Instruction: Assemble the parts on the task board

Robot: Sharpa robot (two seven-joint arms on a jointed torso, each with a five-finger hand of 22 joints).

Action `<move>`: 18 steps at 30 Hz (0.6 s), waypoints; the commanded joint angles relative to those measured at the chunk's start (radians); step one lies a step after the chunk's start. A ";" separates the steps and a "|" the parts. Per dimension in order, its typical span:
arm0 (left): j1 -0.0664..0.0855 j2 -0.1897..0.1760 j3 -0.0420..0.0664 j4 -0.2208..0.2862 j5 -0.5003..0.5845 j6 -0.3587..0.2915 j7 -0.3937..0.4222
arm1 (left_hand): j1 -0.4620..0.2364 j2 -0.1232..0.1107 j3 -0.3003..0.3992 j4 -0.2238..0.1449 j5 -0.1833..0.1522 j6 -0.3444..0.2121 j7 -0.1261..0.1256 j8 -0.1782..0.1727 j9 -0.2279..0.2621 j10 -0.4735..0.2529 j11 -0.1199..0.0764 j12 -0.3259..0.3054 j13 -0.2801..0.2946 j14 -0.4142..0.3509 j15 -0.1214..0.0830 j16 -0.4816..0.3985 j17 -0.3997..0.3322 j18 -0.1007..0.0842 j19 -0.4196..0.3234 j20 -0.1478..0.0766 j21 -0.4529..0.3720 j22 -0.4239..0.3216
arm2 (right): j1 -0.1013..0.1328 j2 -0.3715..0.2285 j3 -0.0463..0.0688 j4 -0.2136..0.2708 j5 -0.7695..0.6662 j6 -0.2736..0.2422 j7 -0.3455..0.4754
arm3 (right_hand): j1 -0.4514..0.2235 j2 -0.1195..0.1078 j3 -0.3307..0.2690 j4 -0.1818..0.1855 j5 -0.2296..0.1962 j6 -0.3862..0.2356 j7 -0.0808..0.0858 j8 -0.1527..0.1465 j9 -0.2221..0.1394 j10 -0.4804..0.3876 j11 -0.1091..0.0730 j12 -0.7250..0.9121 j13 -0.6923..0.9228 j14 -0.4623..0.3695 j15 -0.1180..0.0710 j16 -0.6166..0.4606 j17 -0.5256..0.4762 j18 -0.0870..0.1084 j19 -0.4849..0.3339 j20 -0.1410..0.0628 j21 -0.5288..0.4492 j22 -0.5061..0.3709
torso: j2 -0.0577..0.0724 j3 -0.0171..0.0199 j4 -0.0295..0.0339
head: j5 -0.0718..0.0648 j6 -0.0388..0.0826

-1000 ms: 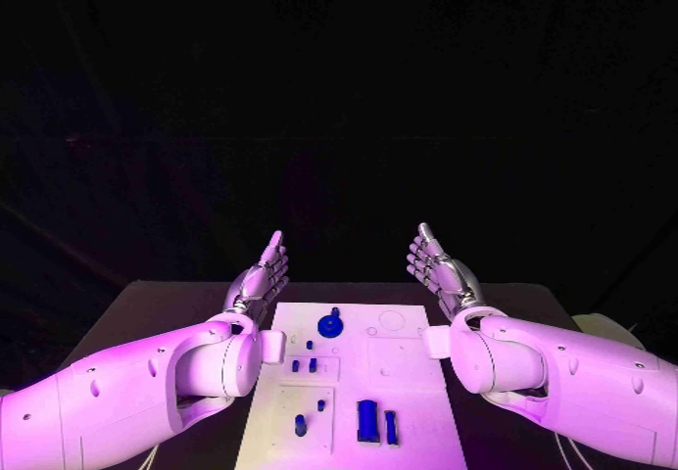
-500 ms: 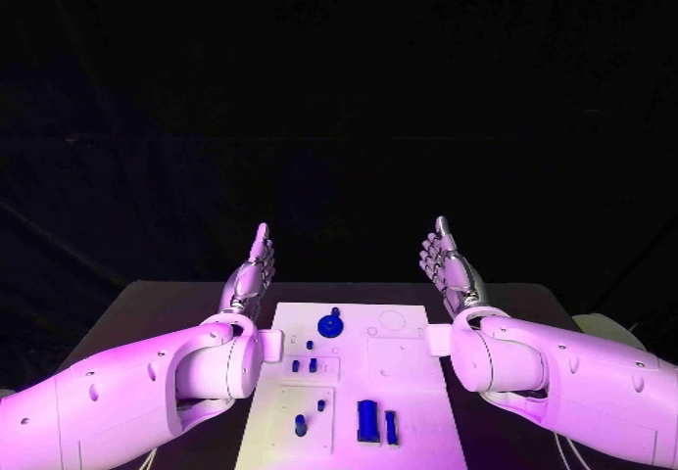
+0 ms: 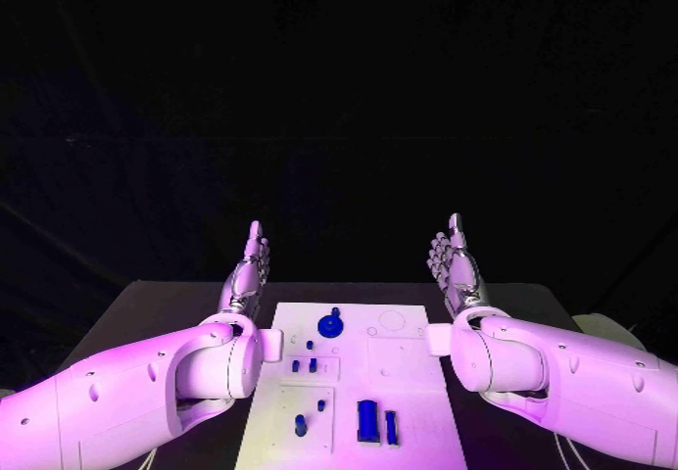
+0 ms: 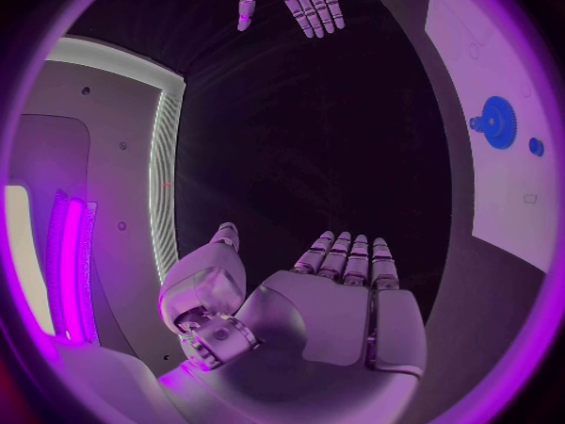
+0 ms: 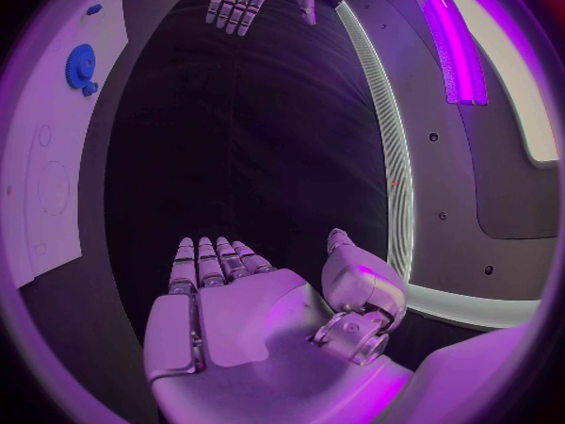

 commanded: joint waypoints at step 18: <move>0.000 0.001 0.001 0.003 -0.012 -0.005 0.019 | -0.138 -0.003 -0.006 0.000 -0.005 -0.088 -0.001 -0.007 -0.002 -0.089 0.000 -0.006 -0.001 -0.054 0.000 -0.004 -0.001 -0.015 -0.022 0.000 -0.004 -0.001 | 0.000 0.000 0.001 0.001 -0.004 0.002 0.016 | -0.009 0.000 0.000 -0.004 -0.005 -0.004 0.000 -0.003 -0.001 -0.005 0.001 -0.006 -0.002 -0.005 0.000 -0.006 -0.001 -0.006 -0.005 0.000 -0.005 -0.002 | 0.000 0.0000 0.0000 | 0.000 0.000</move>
